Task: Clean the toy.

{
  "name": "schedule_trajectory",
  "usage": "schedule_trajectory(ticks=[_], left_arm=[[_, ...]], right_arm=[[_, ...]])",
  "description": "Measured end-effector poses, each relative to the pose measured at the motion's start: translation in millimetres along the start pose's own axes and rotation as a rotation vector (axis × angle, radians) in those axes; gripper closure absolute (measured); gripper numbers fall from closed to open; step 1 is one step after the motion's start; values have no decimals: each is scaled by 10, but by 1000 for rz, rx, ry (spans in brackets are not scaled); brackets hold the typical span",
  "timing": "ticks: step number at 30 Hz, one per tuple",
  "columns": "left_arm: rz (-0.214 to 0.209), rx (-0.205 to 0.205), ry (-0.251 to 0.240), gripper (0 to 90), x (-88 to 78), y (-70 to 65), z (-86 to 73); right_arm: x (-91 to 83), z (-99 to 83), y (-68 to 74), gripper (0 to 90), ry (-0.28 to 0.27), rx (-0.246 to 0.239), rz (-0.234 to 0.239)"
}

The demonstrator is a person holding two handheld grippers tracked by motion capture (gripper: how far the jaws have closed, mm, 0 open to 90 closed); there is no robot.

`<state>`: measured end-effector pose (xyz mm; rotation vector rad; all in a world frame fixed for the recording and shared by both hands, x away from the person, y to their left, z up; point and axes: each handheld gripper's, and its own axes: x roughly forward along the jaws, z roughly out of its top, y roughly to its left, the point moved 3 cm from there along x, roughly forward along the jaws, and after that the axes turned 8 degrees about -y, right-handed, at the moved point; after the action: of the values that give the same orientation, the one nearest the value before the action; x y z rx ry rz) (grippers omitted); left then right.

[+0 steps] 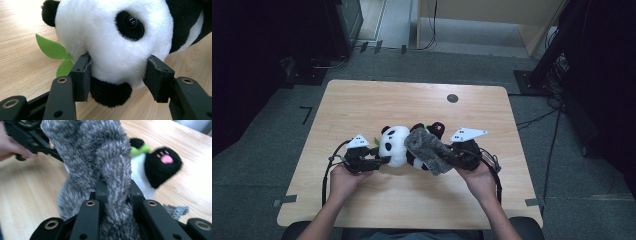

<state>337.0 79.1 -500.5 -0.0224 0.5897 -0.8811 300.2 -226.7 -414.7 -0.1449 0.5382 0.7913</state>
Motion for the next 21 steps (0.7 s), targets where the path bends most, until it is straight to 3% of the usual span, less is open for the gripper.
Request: schedule_trajectory(ticks=[7, 13, 21], left_arm=[[-2, -3, 0, 439, -1, 6, 1], [0, -4, -1, 439, -1, 5, 2], [11, 3, -6, 439, 0, -1, 7]], right_arm=[[-67, -102, -202, 766, 4, 47, -53], [-117, -144, -352, 766, -20, 100, -69], [-140, -188, -547, 765, -29, 116, -123]])
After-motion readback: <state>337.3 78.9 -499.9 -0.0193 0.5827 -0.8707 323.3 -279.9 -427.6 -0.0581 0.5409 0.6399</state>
